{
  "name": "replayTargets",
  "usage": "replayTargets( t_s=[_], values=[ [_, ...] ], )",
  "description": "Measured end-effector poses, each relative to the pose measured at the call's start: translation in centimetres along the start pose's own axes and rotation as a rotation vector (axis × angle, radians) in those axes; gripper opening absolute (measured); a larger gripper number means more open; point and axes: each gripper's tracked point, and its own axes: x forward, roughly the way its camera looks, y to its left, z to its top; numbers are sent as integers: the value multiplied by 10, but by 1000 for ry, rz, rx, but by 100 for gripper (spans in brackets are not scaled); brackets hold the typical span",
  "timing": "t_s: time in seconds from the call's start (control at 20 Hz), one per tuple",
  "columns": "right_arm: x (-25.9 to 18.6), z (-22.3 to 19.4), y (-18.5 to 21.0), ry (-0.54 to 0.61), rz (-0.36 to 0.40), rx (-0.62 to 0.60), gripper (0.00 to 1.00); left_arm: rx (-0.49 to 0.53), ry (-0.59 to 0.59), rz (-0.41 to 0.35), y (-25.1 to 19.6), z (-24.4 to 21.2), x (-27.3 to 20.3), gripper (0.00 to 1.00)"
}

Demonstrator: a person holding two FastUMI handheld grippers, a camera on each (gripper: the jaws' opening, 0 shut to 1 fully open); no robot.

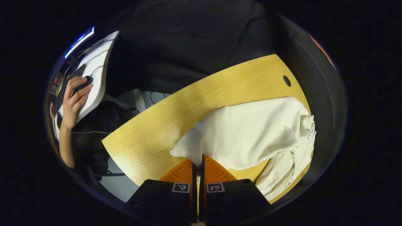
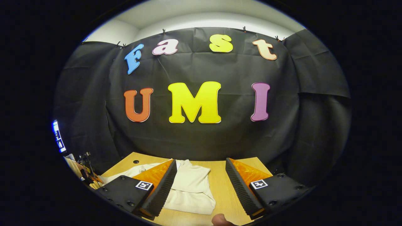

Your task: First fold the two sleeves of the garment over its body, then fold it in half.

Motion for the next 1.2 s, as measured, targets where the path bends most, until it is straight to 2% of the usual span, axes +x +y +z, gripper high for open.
replayTargets(
  t_s=[0.3,0.5,0.65,0.85,1.05,1.2],
  values=[
    [12,-3,-8,10,10,4,96,111,-133,-93,-82,60,-46,4],
    [16,0,-22,15,-9,7,97,216,-163,-149,-150,70,-66,4],
    [20,2,-31,14,-17,0,95,290,-170,-218,-209,62,-73,4],
    [22,-8,-40,41,-32,-17,96,420,-173,-264,-278,40,-73,4],
    [21,-10,-56,43,-53,-36,96,510,-154,-351,-350,-3,-74,4],
    [22,-16,-70,58,-65,-34,97,608,-136,-384,-394,-42,-70,4]
  ],
)
